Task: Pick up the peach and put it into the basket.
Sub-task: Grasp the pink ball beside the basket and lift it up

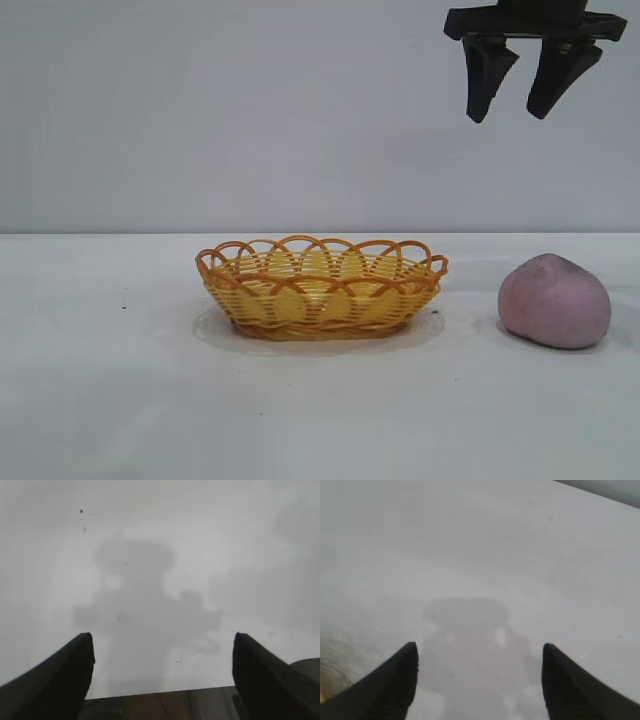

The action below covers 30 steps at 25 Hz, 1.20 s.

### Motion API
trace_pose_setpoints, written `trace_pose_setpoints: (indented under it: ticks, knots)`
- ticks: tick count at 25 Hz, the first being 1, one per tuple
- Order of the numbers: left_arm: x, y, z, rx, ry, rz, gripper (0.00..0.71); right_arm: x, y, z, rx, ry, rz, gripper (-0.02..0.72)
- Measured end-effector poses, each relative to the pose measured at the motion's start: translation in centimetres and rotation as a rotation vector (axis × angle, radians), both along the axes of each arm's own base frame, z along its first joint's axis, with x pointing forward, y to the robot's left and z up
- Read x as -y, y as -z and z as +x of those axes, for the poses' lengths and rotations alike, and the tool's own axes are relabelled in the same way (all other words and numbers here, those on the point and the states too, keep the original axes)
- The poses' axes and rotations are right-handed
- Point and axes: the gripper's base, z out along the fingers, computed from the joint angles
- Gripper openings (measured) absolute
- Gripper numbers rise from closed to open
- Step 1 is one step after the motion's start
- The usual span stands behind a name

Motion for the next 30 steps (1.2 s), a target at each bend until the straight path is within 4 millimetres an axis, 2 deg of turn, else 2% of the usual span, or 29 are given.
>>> trace_pose_setpoints:
  ticks: [3, 12, 17, 20, 30]
  knots:
    - [-0.3, -0.8, -3.3, 0.118, 0.009, -0.02, 0.507, 0.0, 0.0, 0.0, 0.0, 0.0, 0.0, 0.461]
    - [-1.3, -0.4, -11.8, 0.454, 0.014, -0.055, 0.507, 0.0, 0.0, 0.0, -0.004, 0.0, -0.001, 0.461]
    - [-1.8, 1.7, -15.3, 0.57, 0.001, -0.078, 0.507, 0.0, 0.0, -0.1, -0.007, -0.001, -0.004, 0.461]
    - [-1.9, 1.8, -16.0, 0.601, -0.002, -0.085, 0.507, 0.1, 0.1, 0.0, -0.007, -0.003, -0.014, 0.461]
    - [-1.8, 1.8, -16.0, 0.604, -0.005, -0.09, 0.507, 0.2, 0.2, -0.1, -0.015, -0.007, -0.029, 0.461]
